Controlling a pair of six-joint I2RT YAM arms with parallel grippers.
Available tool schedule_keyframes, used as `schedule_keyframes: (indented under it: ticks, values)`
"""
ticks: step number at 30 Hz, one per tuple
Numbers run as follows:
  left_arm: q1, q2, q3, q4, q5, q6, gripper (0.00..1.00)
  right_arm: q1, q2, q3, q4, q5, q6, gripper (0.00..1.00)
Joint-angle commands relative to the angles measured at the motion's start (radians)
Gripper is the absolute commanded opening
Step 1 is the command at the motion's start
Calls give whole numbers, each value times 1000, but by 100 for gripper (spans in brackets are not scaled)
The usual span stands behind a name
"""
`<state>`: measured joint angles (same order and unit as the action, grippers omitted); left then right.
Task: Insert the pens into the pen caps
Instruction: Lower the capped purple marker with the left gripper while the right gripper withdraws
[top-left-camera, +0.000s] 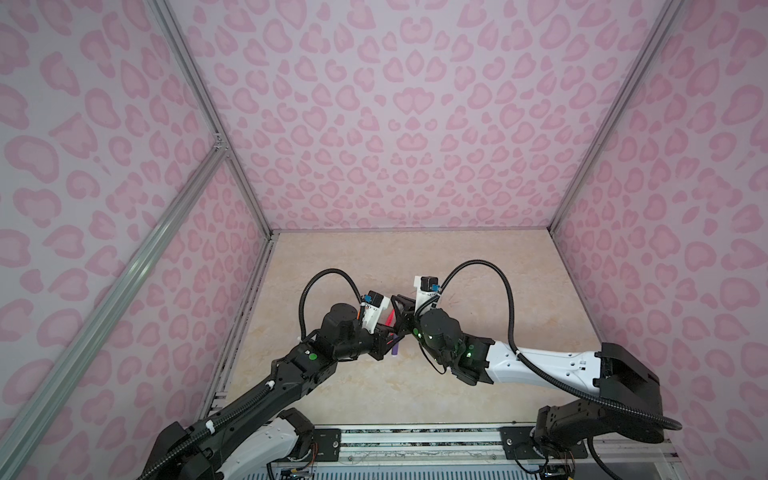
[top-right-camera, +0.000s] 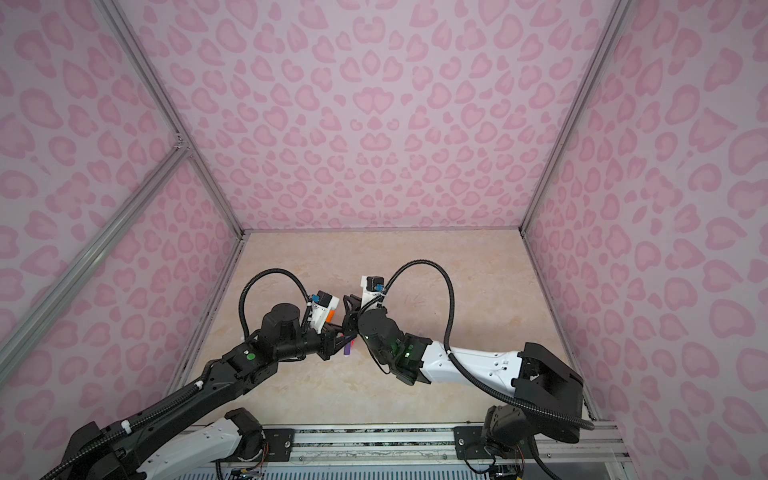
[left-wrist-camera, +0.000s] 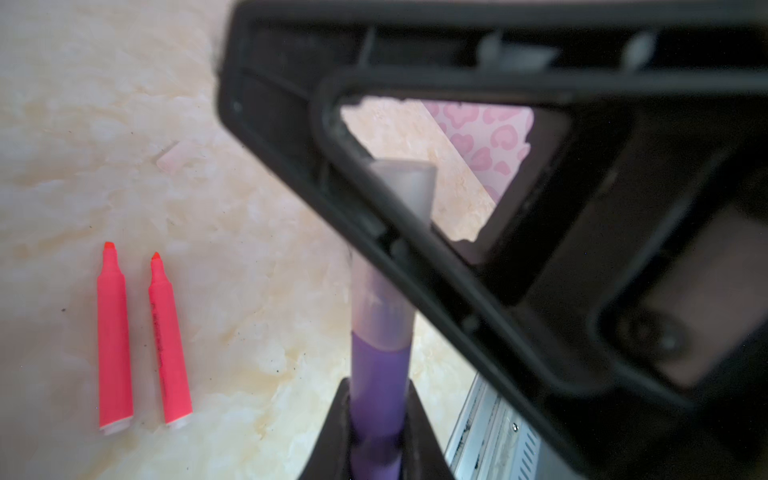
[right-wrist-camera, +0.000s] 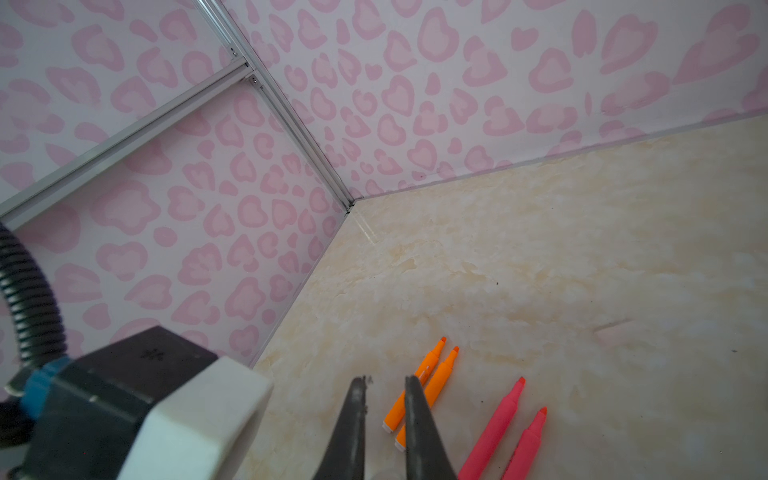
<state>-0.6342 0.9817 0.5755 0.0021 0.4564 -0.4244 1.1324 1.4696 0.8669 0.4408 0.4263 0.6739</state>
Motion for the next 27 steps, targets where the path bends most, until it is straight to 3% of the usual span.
schedule_keyframes:
  ticks: [1, 15, 19, 20, 24, 27]
  values:
    - [30, 4, 4, 195, -171, -65, 4, 35, 2, -57, -89, -62, 50, 0]
    - [60, 1, -5, 194, -208, -69, 4, 105, 0, -99, -125, 13, 161, 0]
    - [59, 10, 10, 134, -242, -52, 4, 96, -56, -94, -161, 119, 133, 0]
    - [59, 20, 20, 118, -254, -47, 4, 91, -80, -82, -191, 153, 121, 4]
    - [56, 91, 68, 52, -298, -46, 4, 13, -212, -45, -365, 256, 150, 49]
    - [48, 174, 111, -4, -340, -57, 4, -68, -317, -92, -400, 278, 184, 61]
